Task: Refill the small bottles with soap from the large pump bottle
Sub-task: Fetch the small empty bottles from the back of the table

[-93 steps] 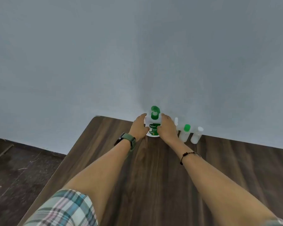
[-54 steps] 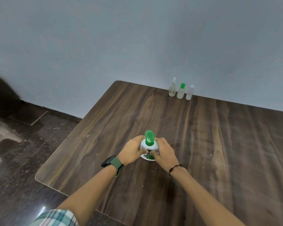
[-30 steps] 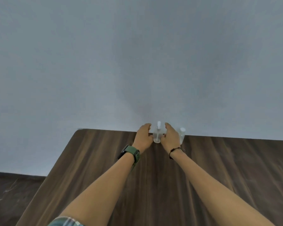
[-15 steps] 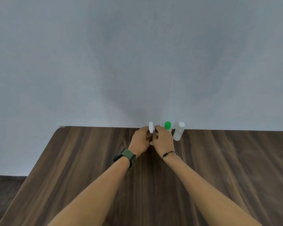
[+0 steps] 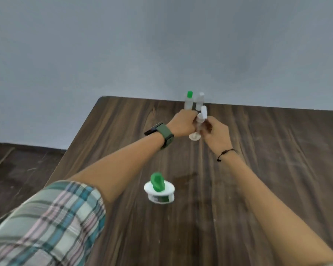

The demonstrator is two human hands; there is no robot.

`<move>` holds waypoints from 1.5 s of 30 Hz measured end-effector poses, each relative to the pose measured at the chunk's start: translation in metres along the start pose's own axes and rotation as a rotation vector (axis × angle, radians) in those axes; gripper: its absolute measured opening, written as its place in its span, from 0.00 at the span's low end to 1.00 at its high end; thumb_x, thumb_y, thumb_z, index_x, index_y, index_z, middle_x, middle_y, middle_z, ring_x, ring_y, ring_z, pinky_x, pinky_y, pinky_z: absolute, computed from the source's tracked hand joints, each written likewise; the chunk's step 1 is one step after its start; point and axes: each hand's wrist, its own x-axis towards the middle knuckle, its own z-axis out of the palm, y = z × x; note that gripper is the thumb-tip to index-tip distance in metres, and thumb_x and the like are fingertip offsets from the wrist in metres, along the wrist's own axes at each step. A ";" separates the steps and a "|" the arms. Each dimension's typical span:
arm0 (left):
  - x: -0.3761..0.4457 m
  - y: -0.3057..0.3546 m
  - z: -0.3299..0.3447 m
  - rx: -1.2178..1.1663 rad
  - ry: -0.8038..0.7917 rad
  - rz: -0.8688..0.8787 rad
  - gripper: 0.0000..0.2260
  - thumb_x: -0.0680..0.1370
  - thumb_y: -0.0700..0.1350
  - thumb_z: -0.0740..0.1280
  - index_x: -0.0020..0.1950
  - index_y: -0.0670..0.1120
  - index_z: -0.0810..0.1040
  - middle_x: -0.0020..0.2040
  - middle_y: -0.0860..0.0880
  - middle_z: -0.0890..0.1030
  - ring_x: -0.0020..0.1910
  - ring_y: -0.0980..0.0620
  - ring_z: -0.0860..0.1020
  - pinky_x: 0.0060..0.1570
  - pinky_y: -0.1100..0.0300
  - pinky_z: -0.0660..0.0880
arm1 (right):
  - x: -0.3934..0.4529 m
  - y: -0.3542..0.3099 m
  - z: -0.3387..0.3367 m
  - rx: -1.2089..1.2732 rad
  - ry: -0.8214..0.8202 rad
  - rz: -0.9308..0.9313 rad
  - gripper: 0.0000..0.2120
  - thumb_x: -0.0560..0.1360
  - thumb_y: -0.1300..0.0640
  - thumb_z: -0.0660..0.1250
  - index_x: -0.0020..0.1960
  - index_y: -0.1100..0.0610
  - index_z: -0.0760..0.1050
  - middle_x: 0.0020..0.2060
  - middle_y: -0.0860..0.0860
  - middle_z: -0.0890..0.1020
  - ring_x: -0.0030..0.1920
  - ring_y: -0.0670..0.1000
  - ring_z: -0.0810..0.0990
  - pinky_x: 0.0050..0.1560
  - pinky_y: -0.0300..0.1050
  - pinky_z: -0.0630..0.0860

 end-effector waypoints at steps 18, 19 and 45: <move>-0.164 0.017 0.157 -0.388 0.164 -0.334 0.15 0.71 0.32 0.63 0.56 0.39 0.76 0.52 0.39 0.81 0.52 0.43 0.78 0.50 0.56 0.72 | -0.173 0.069 0.012 -0.154 -0.234 0.016 0.15 0.72 0.67 0.64 0.59 0.60 0.75 0.49 0.56 0.83 0.49 0.56 0.81 0.46 0.35 0.68; -0.165 0.014 0.161 -0.414 0.171 -0.337 0.16 0.70 0.31 0.62 0.57 0.39 0.75 0.52 0.39 0.81 0.53 0.44 0.78 0.51 0.56 0.72 | -0.174 0.070 0.014 -0.158 -0.234 0.015 0.15 0.73 0.66 0.64 0.59 0.60 0.75 0.50 0.57 0.83 0.50 0.56 0.81 0.48 0.36 0.68; -0.168 0.008 0.174 -0.394 0.222 -0.395 0.17 0.73 0.33 0.63 0.61 0.42 0.73 0.58 0.44 0.79 0.56 0.47 0.77 0.56 0.59 0.72 | -0.174 0.077 0.016 -0.163 -0.349 0.074 0.19 0.73 0.66 0.64 0.64 0.60 0.71 0.57 0.56 0.80 0.57 0.55 0.78 0.60 0.46 0.73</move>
